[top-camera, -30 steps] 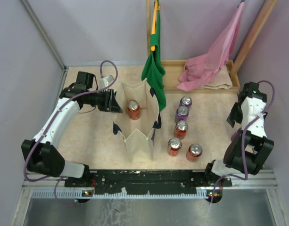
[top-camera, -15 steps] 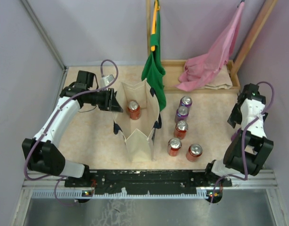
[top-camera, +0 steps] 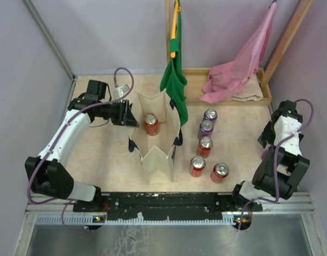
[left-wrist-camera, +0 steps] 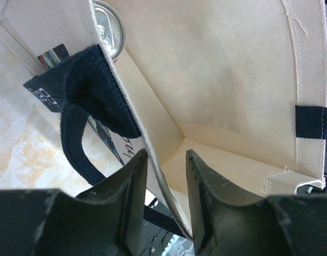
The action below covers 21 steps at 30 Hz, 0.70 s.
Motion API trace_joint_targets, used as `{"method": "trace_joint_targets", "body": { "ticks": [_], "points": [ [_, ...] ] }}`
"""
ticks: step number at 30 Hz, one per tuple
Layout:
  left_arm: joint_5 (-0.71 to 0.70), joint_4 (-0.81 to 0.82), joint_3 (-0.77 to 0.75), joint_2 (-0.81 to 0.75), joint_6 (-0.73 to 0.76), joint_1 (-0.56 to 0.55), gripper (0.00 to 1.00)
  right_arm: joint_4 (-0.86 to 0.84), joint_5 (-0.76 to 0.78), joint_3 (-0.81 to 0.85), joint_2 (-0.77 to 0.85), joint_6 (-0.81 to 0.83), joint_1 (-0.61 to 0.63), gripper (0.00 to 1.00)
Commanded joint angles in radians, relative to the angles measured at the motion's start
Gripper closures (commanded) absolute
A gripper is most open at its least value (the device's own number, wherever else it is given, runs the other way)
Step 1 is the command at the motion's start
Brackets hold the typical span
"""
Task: Place the beverage into the canvas bag
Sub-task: Pick up the drink from the center of the board.
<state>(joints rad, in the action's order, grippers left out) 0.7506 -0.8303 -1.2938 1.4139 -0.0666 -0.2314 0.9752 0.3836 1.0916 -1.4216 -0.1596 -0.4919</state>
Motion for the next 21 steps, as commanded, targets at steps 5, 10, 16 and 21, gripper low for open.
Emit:
{"method": "trace_joint_targets", "body": {
  "ticks": [5, 10, 16, 21],
  "points": [
    [0.015, 0.019, -0.032, -0.009, 0.005, -0.006, 0.59, -0.052, -0.028, -0.026, -0.009, -0.032, -0.015, 0.01],
    [0.012, 0.016, -0.027, -0.016, 0.005, -0.006, 0.59, -0.046, -0.024, -0.027, -0.017, -0.059, -0.026, 0.01],
    [0.012, 0.02, -0.023, -0.023, 0.0, -0.006, 0.59, -0.047, -0.024, -0.032, -0.015, -0.074, -0.045, 0.05],
    [0.01, 0.022, -0.025, -0.024, -0.002, -0.006, 0.59, -0.05, -0.035, -0.035, -0.019, -0.082, -0.057, 0.1]
  ]
}}
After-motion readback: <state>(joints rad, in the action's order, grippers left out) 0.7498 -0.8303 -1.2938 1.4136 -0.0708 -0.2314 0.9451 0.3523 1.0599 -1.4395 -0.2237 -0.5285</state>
